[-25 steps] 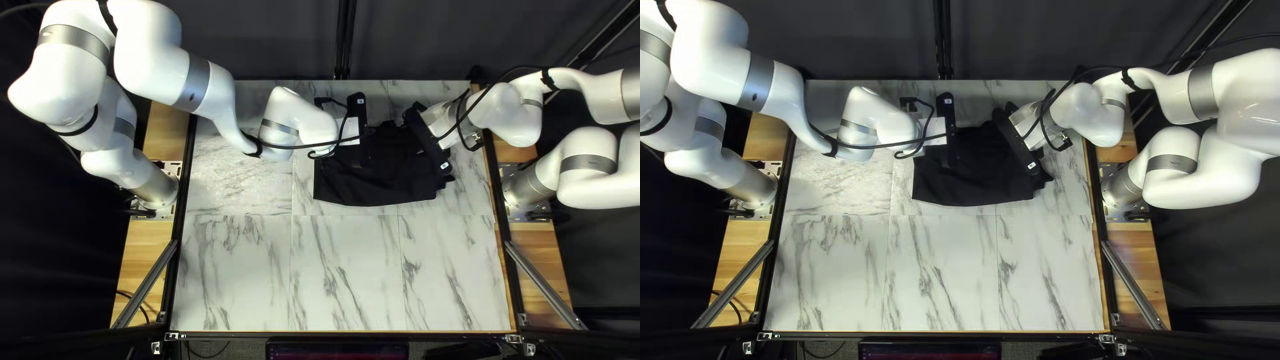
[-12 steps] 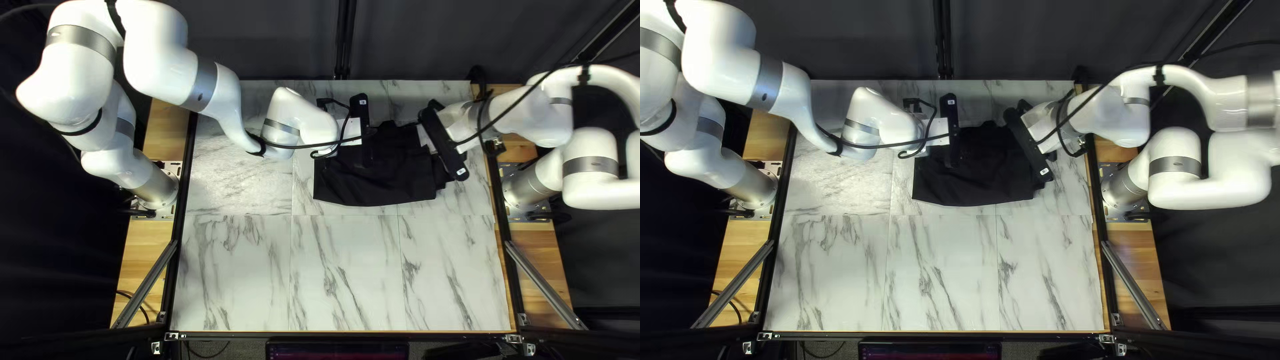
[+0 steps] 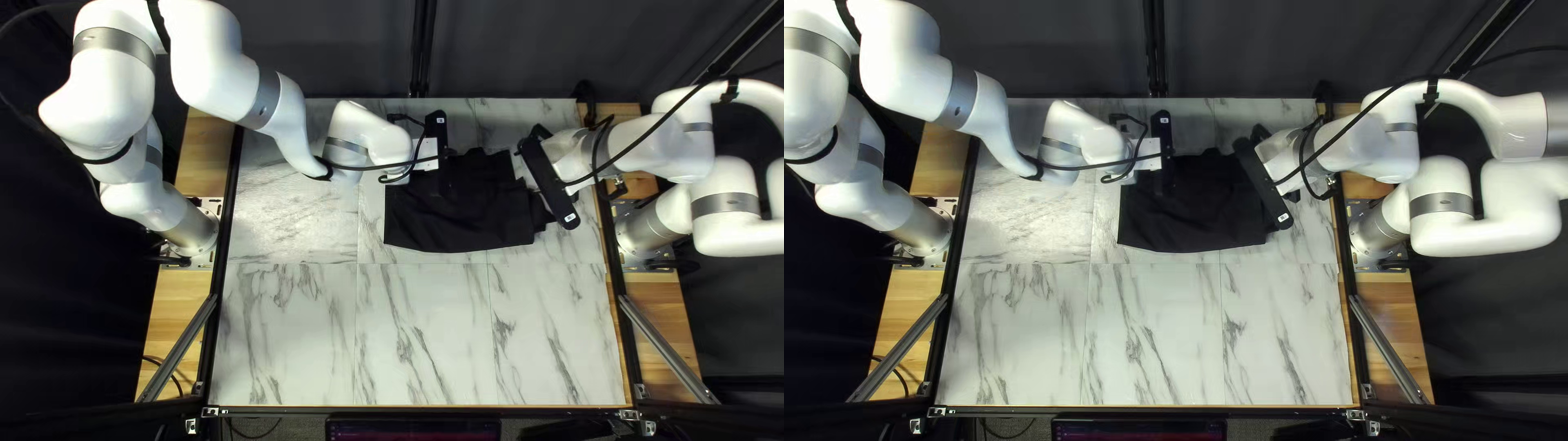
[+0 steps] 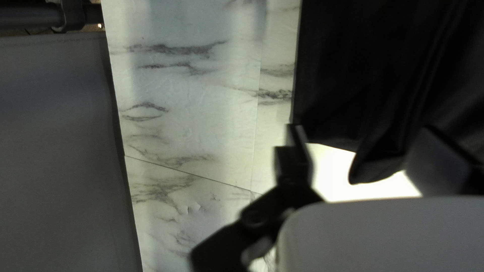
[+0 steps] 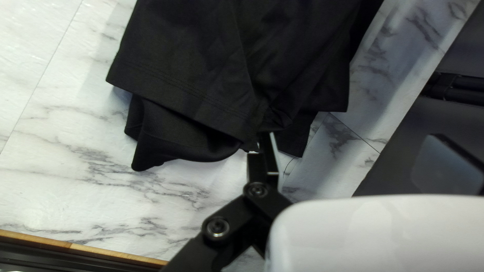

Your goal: Fold t-shirt

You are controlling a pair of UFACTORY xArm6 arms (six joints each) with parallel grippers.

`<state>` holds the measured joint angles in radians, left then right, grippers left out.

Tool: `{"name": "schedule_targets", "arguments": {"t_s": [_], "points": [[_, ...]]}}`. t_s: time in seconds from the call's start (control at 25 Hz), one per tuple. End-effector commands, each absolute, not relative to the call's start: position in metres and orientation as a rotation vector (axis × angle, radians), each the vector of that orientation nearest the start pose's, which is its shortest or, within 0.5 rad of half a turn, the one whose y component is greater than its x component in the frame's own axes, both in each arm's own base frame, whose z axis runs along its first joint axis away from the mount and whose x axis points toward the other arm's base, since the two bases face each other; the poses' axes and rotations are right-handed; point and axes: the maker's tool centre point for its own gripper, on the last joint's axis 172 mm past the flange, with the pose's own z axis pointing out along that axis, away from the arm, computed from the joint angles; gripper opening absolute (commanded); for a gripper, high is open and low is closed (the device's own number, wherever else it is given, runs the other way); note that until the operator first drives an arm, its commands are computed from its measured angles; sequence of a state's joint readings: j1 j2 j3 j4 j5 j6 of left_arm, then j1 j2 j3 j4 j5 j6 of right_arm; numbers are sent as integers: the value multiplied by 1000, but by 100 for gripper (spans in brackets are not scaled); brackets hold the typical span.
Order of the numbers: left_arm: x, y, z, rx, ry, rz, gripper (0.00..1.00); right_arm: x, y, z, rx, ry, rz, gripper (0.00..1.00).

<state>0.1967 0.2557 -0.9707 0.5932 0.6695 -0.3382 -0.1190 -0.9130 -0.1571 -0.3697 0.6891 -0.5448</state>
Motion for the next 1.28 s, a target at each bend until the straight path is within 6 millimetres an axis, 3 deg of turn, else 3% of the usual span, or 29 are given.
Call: {"name": "schedule_targets", "arguments": {"t_s": [0.04,0.32,0.52,0.56,0.6,0.64,0.68,1.08,1.28], "points": [[490,162,72,-2767,-98,-97,0,313,-77,171,-3309,-1147,-467,100],[492,163,88,-2751,-97,-107,0,313,-75,168,-3306,-1147,-464,100],[492,170,77,-2755,-114,-102,0,312,-74,167,-3305,-1145,-465,100],[492,169,77,-2756,-114,-102,6,312,-74,167,-3304,-1144,-465,100],[493,166,79,-2757,-114,-104,37,312,-75,167,-3304,-1143,-465,100],[494,163,83,-2757,-115,-108,79,312,-77,166,-3302,-1137,-462,100],[494,159,88,-2756,-118,-113,98,313,-79,165,-3299,-1126,-457,100],[462,119,154,-2693,-136,-159,100,338,-115,137,-3227,-981,-429,100],[443,116,189,-2676,-130,-185,100,342,-127,118,-3196,-922,-456,100]]}}
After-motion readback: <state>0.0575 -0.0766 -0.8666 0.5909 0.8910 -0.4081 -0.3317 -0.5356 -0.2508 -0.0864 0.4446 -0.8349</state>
